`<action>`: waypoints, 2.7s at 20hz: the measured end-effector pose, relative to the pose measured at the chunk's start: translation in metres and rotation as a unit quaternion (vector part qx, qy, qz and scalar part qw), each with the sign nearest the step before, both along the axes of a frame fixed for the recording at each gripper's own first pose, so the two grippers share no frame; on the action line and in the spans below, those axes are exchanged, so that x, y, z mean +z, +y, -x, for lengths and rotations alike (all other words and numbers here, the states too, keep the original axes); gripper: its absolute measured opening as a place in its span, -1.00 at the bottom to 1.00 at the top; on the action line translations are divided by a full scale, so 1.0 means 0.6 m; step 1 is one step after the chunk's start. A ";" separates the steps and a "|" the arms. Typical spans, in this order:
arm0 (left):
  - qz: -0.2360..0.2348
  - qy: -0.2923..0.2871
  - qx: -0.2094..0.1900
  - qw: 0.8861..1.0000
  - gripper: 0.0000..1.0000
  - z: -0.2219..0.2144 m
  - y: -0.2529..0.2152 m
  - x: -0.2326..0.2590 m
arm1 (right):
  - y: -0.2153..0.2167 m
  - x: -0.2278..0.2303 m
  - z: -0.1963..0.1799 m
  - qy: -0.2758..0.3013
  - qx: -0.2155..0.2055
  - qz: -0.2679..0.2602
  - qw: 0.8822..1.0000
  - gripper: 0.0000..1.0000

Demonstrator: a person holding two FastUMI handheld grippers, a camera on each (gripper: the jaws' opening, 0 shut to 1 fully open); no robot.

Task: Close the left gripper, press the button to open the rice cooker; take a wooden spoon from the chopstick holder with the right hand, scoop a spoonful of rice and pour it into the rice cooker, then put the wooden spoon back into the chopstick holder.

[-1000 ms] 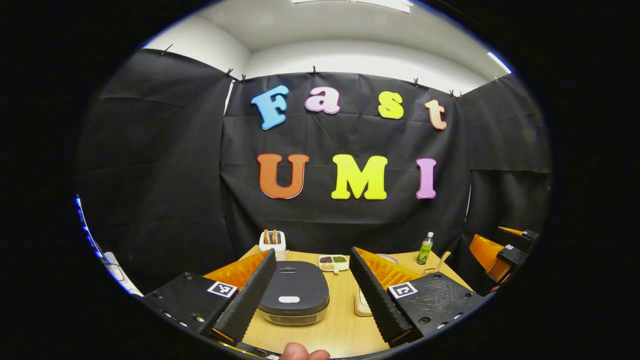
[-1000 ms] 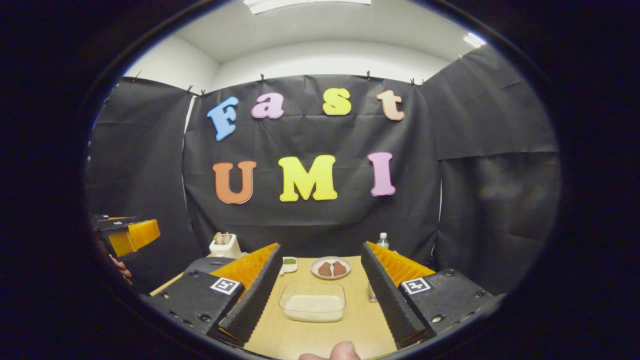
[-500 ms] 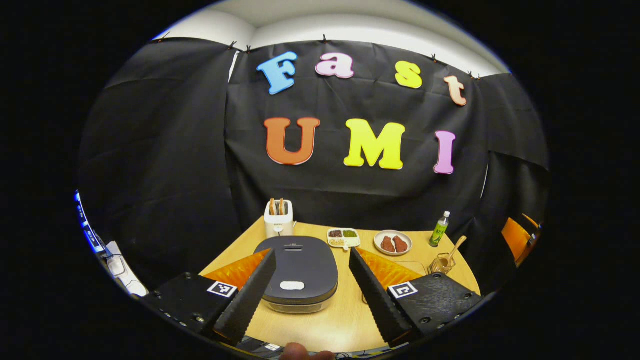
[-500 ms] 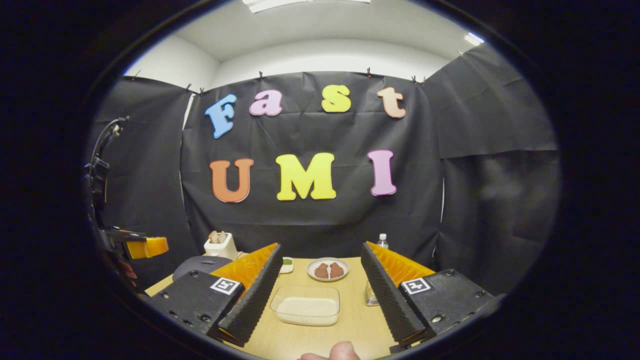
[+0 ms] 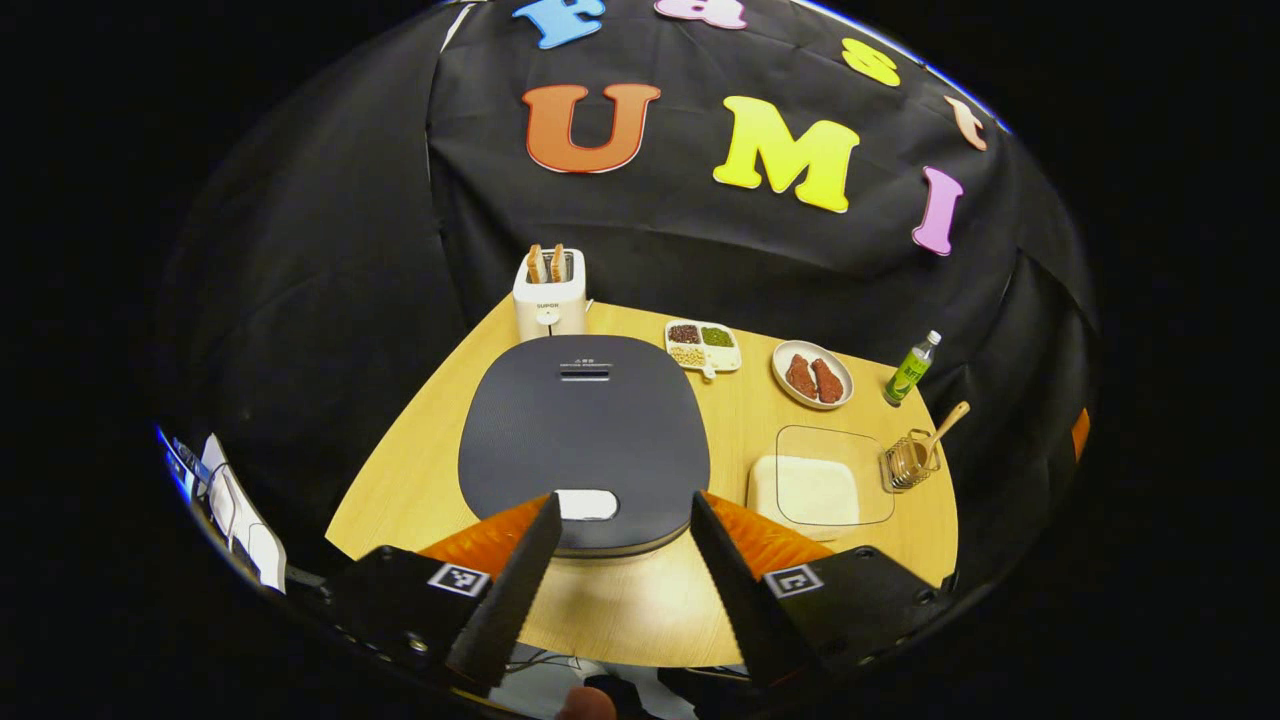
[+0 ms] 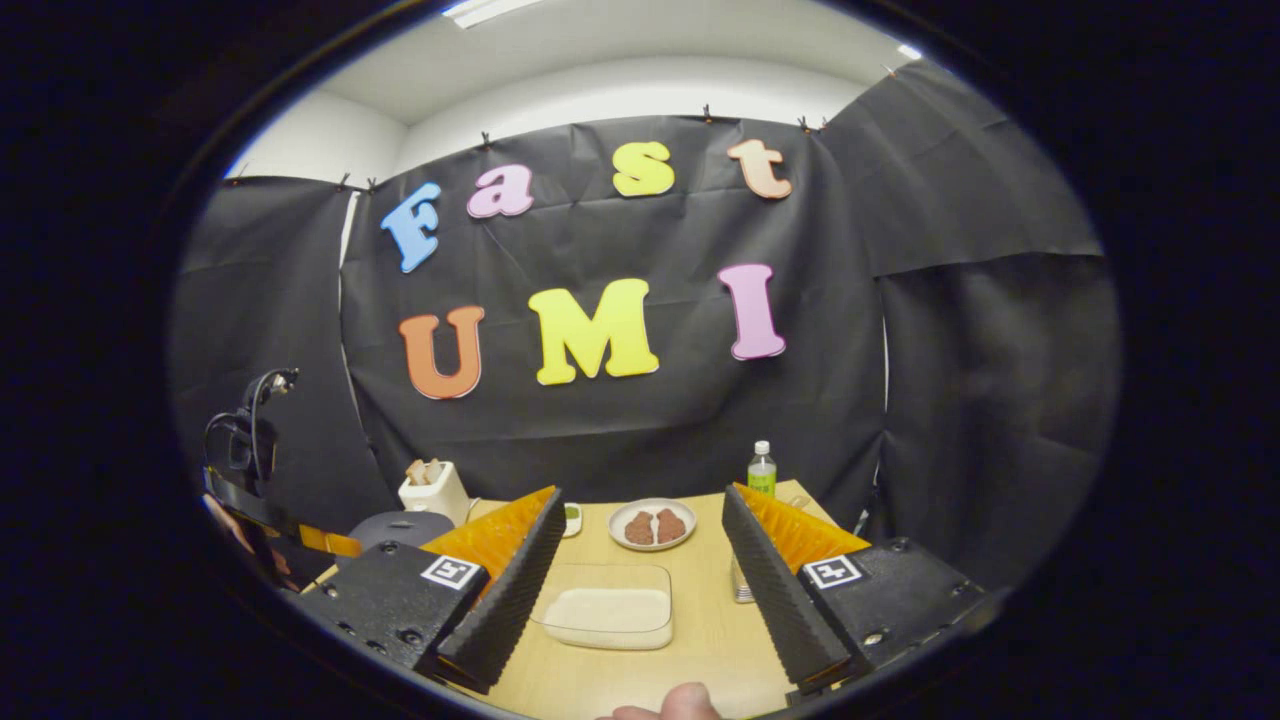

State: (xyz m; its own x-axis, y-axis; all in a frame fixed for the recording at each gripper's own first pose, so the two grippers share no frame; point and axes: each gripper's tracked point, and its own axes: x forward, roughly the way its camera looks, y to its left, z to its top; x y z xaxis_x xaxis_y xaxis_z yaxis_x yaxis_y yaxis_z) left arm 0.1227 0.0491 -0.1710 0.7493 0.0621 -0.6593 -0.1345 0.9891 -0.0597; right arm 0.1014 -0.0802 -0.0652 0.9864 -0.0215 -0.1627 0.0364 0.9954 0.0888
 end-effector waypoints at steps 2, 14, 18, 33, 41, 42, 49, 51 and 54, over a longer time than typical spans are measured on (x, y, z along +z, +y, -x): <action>-0.012 0.019 0.009 1.000 0.22 -0.013 0.022 -0.023 | -0.006 -0.008 -0.012 0.008 0.000 -0.004 1.000 1.00; -0.004 0.085 -0.004 0.996 -1.00 -0.030 0.046 -0.108 | -0.011 -0.009 -0.037 0.012 0.005 0.001 1.000 1.00; -0.002 0.097 0.010 0.995 -0.99 -0.020 0.043 -0.118 | 0.003 -0.016 -0.035 0.015 0.009 -0.003 1.000 1.00; -0.057 -0.126 -0.005 0.990 0.57 -0.058 0.030 0.130 | 0.011 0.013 0.012 -0.001 0.009 0.002 1.000 1.00; -0.018 -0.236 0.034 0.971 0.90 0.012 0.036 0.260 | -0.006 0.049 0.058 -0.026 0.005 0.004 1.000 1.00; -0.022 -0.246 0.035 0.968 0.90 0.030 0.040 0.275 | -0.010 0.049 0.061 -0.025 0.004 0.004 1.000 1.00; -0.038 -0.308 0.029 0.950 0.89 0.128 0.017 0.331 | -0.051 0.041 0.085 -0.019 -0.018 0.021 0.999 1.00; -0.043 -0.319 0.025 0.947 0.89 0.150 0.014 0.336 | -0.063 0.042 0.091 -0.019 -0.025 0.025 0.999 1.00; -0.046 -0.328 0.017 0.944 0.89 0.173 0.003 0.335 | -0.075 0.040 0.102 -0.014 -0.029 0.026 0.999 1.00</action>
